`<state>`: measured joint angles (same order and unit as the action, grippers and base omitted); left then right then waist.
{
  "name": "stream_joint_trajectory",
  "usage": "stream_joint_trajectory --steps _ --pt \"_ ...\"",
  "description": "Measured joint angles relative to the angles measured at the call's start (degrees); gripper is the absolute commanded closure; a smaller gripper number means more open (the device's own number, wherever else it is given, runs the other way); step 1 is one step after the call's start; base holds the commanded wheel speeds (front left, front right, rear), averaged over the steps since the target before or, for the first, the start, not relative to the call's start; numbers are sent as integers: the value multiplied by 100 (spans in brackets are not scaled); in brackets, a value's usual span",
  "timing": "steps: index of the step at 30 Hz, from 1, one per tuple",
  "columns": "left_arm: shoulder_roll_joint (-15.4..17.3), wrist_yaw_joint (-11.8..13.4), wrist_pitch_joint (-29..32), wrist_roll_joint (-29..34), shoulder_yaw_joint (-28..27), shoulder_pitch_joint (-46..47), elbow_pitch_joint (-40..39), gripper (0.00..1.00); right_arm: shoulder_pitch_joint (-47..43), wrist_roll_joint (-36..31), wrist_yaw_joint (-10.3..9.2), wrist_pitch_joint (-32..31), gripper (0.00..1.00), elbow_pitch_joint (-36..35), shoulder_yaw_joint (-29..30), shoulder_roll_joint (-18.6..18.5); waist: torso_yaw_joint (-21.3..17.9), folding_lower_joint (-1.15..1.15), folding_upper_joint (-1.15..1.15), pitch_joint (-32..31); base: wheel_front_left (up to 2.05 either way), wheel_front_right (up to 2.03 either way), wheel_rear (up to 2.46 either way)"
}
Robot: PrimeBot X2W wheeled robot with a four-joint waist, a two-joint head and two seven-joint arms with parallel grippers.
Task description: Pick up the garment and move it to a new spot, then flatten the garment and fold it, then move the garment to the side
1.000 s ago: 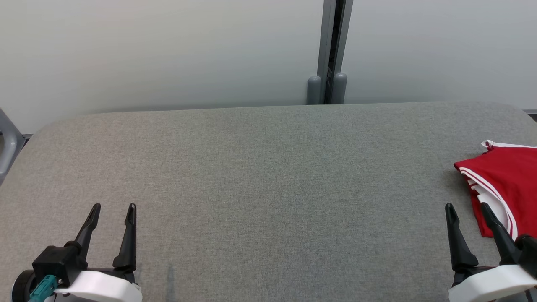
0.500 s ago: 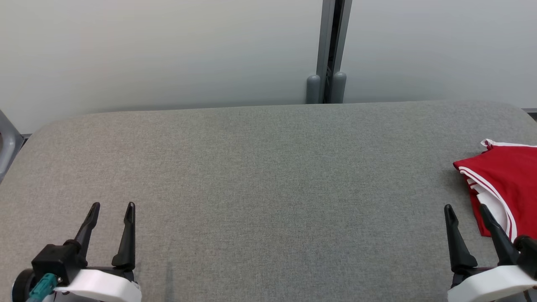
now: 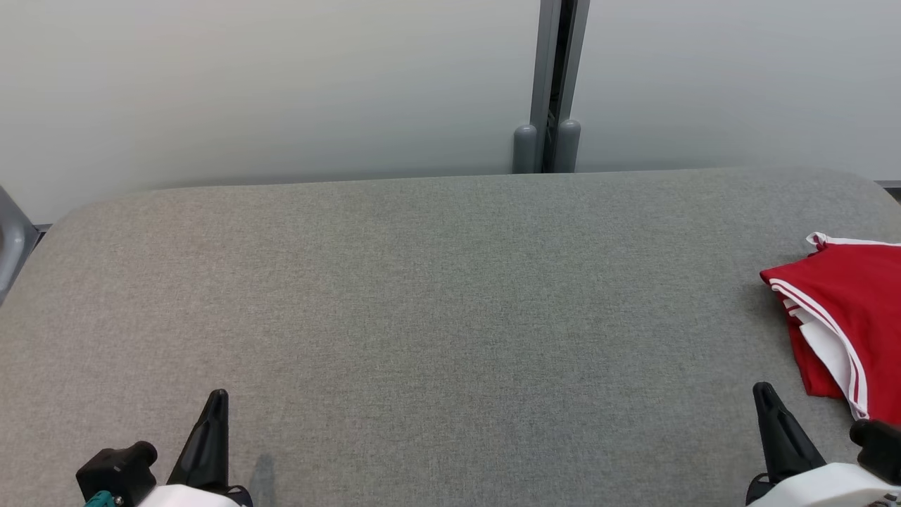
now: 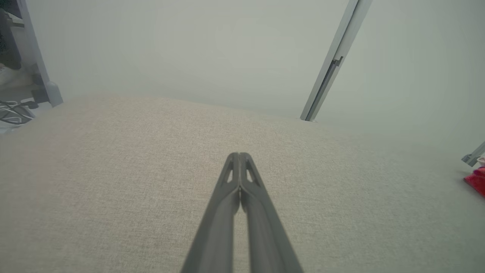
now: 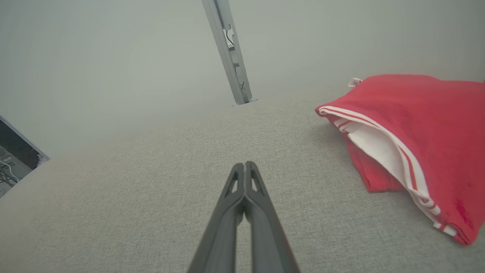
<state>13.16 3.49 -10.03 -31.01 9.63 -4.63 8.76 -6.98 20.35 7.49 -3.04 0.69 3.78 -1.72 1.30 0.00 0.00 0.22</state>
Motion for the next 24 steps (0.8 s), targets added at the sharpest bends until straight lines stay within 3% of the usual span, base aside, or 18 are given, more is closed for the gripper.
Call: stream_joint_trajectory --steps 24 --pt "-318 -345 144 -1894 -225 159 52 100 452 2169 0 -414 100 501 322 -33 -25 0 0 27 0 0 0"
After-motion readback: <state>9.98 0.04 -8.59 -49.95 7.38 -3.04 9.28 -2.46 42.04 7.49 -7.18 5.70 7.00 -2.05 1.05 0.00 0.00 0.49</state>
